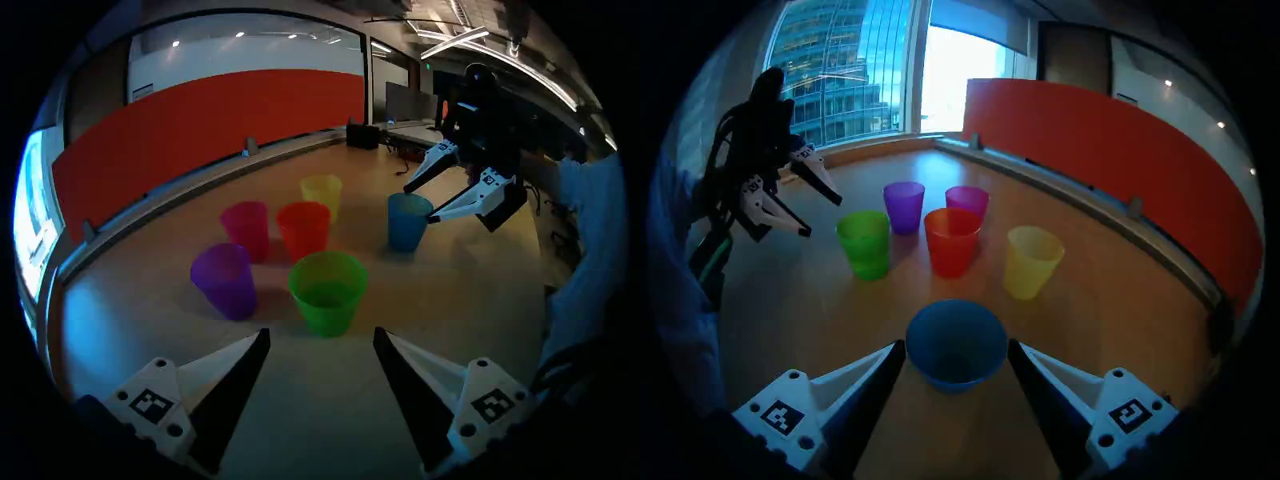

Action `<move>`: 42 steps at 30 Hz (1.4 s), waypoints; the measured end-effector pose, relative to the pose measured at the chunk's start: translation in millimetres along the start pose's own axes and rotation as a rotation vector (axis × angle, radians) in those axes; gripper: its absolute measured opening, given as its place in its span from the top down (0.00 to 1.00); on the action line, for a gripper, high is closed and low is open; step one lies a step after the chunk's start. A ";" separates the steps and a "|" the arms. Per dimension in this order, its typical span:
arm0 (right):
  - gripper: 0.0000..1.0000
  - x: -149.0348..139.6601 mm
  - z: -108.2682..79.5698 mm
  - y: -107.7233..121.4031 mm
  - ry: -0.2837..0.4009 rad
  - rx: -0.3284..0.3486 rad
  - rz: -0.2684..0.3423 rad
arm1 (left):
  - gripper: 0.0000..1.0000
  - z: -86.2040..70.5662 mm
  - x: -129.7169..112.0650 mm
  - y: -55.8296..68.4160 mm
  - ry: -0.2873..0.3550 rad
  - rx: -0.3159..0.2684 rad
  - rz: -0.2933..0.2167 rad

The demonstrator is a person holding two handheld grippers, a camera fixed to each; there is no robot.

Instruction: Pour water

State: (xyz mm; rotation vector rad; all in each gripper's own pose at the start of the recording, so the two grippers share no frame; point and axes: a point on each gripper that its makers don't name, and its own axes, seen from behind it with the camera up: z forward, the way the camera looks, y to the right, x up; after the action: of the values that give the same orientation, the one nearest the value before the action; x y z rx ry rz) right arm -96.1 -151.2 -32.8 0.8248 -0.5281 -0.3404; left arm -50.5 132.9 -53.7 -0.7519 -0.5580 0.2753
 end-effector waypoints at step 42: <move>0.01 59.5 -140.4 49.7 0.461 -0.542 0.165 | 0.04 -94.0 69.9 -49.3 0.425 0.418 -0.045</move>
State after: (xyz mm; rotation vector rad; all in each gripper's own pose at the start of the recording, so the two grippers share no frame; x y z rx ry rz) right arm 36.4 -63.7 -55.1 0.3096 -0.0577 -0.1202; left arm 62.3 74.8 -48.3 -0.3729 -0.1047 0.1742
